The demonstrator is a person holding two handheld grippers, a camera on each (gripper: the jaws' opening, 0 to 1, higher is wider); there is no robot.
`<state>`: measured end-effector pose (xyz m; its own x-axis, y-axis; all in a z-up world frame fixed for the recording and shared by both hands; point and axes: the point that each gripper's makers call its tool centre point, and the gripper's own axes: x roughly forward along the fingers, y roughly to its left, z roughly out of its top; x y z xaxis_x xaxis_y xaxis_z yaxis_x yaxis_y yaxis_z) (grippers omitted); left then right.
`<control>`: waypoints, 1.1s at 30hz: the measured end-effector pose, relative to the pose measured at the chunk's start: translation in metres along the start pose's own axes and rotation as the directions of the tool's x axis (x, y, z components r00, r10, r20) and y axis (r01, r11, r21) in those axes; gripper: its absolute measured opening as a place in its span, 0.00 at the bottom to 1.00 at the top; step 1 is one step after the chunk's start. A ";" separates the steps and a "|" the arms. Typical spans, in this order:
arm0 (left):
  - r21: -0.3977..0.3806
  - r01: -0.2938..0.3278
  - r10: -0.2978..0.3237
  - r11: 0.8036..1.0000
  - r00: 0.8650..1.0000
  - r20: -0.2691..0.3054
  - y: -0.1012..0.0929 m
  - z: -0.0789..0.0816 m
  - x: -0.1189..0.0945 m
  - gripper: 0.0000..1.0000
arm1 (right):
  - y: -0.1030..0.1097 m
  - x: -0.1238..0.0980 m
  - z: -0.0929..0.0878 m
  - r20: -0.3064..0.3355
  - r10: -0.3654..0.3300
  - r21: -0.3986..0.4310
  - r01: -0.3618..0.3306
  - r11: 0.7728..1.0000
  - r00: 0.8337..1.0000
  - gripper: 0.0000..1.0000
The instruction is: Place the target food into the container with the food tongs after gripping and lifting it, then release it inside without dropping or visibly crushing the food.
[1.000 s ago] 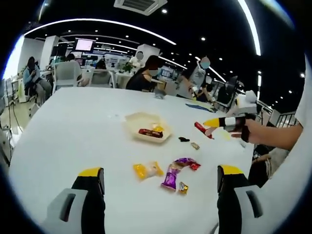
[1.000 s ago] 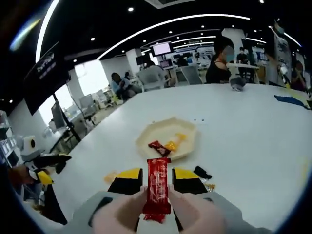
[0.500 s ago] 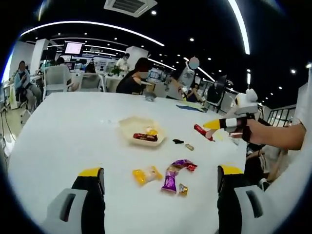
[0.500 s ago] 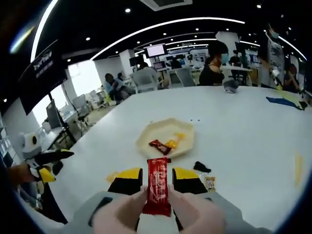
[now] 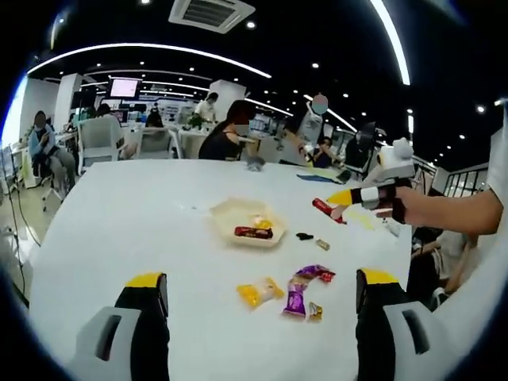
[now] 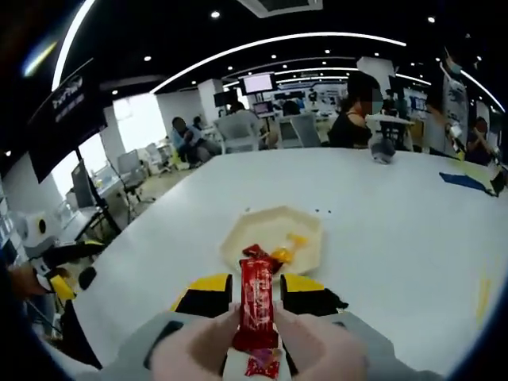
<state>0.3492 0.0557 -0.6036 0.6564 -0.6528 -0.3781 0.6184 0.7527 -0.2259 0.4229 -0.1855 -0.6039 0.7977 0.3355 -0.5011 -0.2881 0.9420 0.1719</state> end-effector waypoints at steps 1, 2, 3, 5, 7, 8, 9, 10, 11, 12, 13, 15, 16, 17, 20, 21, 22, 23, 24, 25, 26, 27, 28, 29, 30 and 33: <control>0.020 -0.017 0.017 1.000 1.000 0.002 0.002 0.002 0.000 0.99 | 0.001 0.002 0.000 -0.008 0.002 -0.006 -0.002 1.000 1.000 0.23; 0.021 -0.027 0.027 0.999 1.000 -0.004 0.002 0.001 0.000 0.99 | 0.003 0.007 0.002 -0.015 0.004 -0.020 -0.005 1.000 1.000 0.23; 0.018 -0.024 0.024 1.000 1.000 -0.006 0.002 0.000 0.001 0.99 | 0.005 0.012 0.006 -0.015 0.011 -0.031 -0.011 0.999 1.000 0.23; 0.023 -0.021 0.021 1.000 1.000 -0.014 0.000 -0.002 0.003 0.99 | 0.006 0.016 0.009 -0.014 0.014 -0.035 -0.015 0.999 1.000 0.23; 0.042 -0.010 0.011 0.999 0.999 -0.032 -0.003 -0.007 0.006 0.99 | 0.005 0.022 0.013 -0.016 0.016 -0.044 -0.017 0.999 1.000 0.23; 0.050 -0.007 0.009 0.999 0.999 -0.035 -0.004 -0.008 0.007 0.99 | 0.005 0.024 0.015 -0.016 0.015 -0.053 -0.016 0.998 1.000 0.23; 0.064 -0.008 0.011 0.998 0.999 -0.048 -0.005 -0.011 0.008 0.99 | 0.005 0.028 0.020 -0.017 0.017 -0.060 -0.018 0.998 1.000 0.23; 0.066 -0.011 0.014 0.998 0.999 -0.051 -0.005 -0.012 0.008 0.99 | 0.005 0.030 0.022 -0.017 0.018 -0.061 -0.019 0.998 1.000 0.23; 0.064 -0.014 0.017 0.998 0.998 -0.052 -0.004 -0.012 0.008 0.99 | 0.004 0.032 0.024 -0.018 0.019 -0.063 -0.020 0.998 1.000 0.23; 0.063 -0.014 0.018 0.998 0.999 -0.051 -0.004 -0.012 0.008 0.99 | 0.004 0.034 0.028 -0.016 0.019 -0.073 -0.020 0.997 1.000 0.23; 0.057 -0.014 0.016 0.998 0.999 -0.046 -0.004 -0.012 0.008 0.99 | 0.004 0.036 0.029 -0.015 0.018 -0.075 -0.019 0.997 1.000 0.23; 0.055 -0.004 0.007 0.998 0.999 -0.048 -0.007 -0.013 0.007 0.99 | 0.003 0.042 0.034 -0.015 0.016 -0.084 -0.018 0.996 1.000 0.23; 0.061 -0.001 0.005 0.998 0.999 -0.054 -0.008 -0.015 0.007 0.99 | 0.002 0.044 0.036 -0.011 0.016 -0.087 -0.017 0.996 1.000 0.23; 0.068 0.002 0.002 0.998 0.998 -0.064 -0.009 -0.018 0.005 0.99 | 0.002 0.048 0.042 -0.004 0.017 -0.086 -0.017 0.996 1.000 0.23; 0.076 0.004 0.001 0.997 0.997 -0.076 -0.011 -0.021 -0.002 0.99 | 0.003 0.058 0.052 0.002 0.024 -0.090 -0.024 0.996 1.000 0.23; 0.077 0.002 0.004 0.997 0.997 -0.072 -0.010 -0.020 -0.004 0.99 | 0.003 0.062 0.057 0.003 0.026 -0.091 -0.026 0.995 1.000 0.23; 0.077 -0.001 0.006 0.997 0.998 -0.068 -0.010 -0.019 -0.007 0.99 | 0.002 0.066 0.062 0.005 0.029 -0.092 -0.028 0.995 1.000 0.23; 0.076 -0.002 0.007 0.997 0.998 -0.066 -0.010 -0.019 -0.008 0.99 | 0.002 0.068 0.064 0.006 0.030 -0.091 -0.029 0.995 1.000 0.23; 0.064 -0.009 0.012 0.998 0.998 -0.060 -0.010 -0.020 -0.012 0.99 | 0.003 0.073 0.072 0.015 0.032 -0.087 -0.031 0.996 0.999 0.23; 0.058 -0.006 0.009 0.998 0.999 -0.053 -0.011 -0.019 -0.014 0.99 | 0.003 0.076 0.076 0.023 0.034 -0.090 -0.031 0.995 0.999 0.23; 0.055 -0.002 0.004 0.998 0.999 -0.050 -0.012 -0.020 -0.015 0.99 | 0.006 0.074 0.079 0.028 0.035 -0.092 -0.033 0.995 0.999 0.23; 0.052 0.003 0.000 0.999 0.999 -0.047 -0.013 -0.020 -0.016 0.99 | 0.008 0.073 0.081 0.034 0.037 -0.094 -0.034 0.995 0.999 0.23; 0.051 0.002 0.000 0.999 0.999 -0.045 -0.013 -0.022 -0.019 0.99 | 0.013 0.077 0.086 0.042 0.048 -0.094 -0.043 0.995 0.998 0.23; 0.055 -0.003 0.005 0.999 0.999 -0.049 -0.012 -0.023 -0.020 0.99 | 0.015 0.080 0.088 0.045 0.050 -0.094 -0.045 0.995 0.998 0.23; 0.060 -0.011 0.014 0.998 0.999 -0.050 -0.010 -0.024 -0.023 1.00 | 0.016 0.084 0.090 0.046 0.053 -0.098 -0.049 0.994 0.998 0.23; 0.057 -0.007 0.010 0.998 0.999 -0.039 -0.010 -0.024 -0.026 1.00 | 0.019 0.088 0.090 0.039 0.062 -0.109 -0.058 0.992 0.997 0.23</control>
<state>0.3160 0.0676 -0.6128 0.6451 -0.6417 -0.4148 0.6372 0.7514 -0.1716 0.5356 -0.1368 -0.5685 0.7984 0.3935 -0.4557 -0.3896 0.9147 0.1072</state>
